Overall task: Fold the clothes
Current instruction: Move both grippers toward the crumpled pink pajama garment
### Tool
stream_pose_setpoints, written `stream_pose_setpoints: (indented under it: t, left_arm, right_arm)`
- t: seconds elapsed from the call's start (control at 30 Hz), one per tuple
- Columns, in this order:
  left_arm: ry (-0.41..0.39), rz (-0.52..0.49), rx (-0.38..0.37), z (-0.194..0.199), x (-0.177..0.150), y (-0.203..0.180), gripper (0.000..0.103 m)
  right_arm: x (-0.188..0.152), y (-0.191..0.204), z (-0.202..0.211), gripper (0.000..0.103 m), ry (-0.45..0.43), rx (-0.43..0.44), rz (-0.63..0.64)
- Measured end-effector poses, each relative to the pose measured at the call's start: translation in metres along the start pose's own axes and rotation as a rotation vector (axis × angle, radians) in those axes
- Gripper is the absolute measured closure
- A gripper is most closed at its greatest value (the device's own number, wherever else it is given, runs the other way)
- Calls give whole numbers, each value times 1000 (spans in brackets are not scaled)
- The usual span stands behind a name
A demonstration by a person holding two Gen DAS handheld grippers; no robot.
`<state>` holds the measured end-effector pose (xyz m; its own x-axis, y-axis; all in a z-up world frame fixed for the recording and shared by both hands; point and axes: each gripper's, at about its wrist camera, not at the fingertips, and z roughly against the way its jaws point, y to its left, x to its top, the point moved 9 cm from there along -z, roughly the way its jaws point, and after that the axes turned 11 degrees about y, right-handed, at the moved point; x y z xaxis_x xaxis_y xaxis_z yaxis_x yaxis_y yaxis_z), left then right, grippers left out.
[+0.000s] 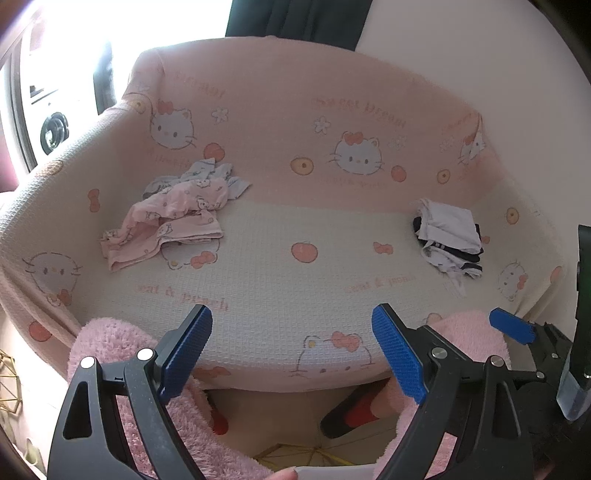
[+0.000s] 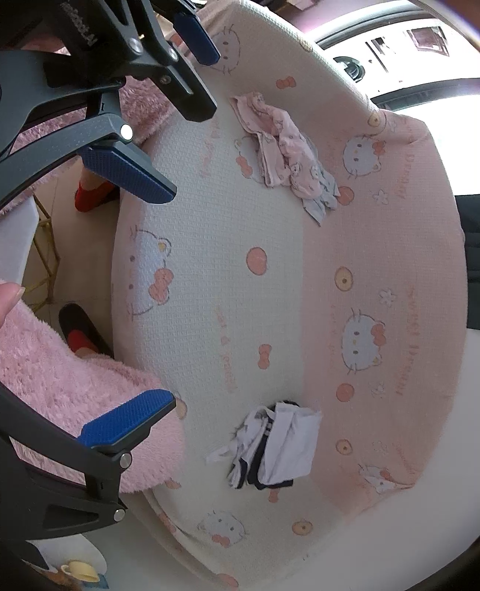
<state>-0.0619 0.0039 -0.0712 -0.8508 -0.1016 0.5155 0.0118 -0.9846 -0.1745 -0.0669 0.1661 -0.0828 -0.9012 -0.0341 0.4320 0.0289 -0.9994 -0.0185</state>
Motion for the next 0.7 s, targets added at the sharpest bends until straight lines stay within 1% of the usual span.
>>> stream_pose_setpoints:
  t: [0.13, 0.23, 0.37, 0.43, 0.5, 0.57, 0.6, 0.63, 0.67, 0.7]
  left_arm:
    - [13, 33, -8, -8, -4, 14, 13]
    - [23, 58, -13, -14, -7, 24, 13]
    - [35, 96, -19, -22, -11, 39, 13]
    - [43, 157, -20, -27, -13, 63, 13]
    - [55, 194, -16, -34, -15, 80, 13]
    - [66, 247, -3, -45, -15, 109, 13]
    - [69, 274, 7, -50, -12, 124, 13]
    - [67, 293, 20, -56, -7, 137, 13]
    - [65, 313, 32, -62, -2, 150, 13]
    - [64, 328, 46, -68, 3, 163, 13]
  right_arm:
    - [0, 9, 2, 1, -39, -64, 16]
    - [4, 1, -6, 1, -27, 20, 11]
    - [12, 3, -9, 1, -26, 76, 19]
    - [19, 5, -12, 2, -17, 117, 44]
    - [27, 14, -19, 5, 5, 151, 67]
    - [38, 31, -31, 7, 38, 196, 86]
    - [45, 42, -37, 9, 53, 226, 99]
    - [53, 53, -44, 14, 68, 259, 113]
    - [59, 65, -49, 15, 78, 273, 129]
    - [67, 77, -58, 16, 86, 269, 153]
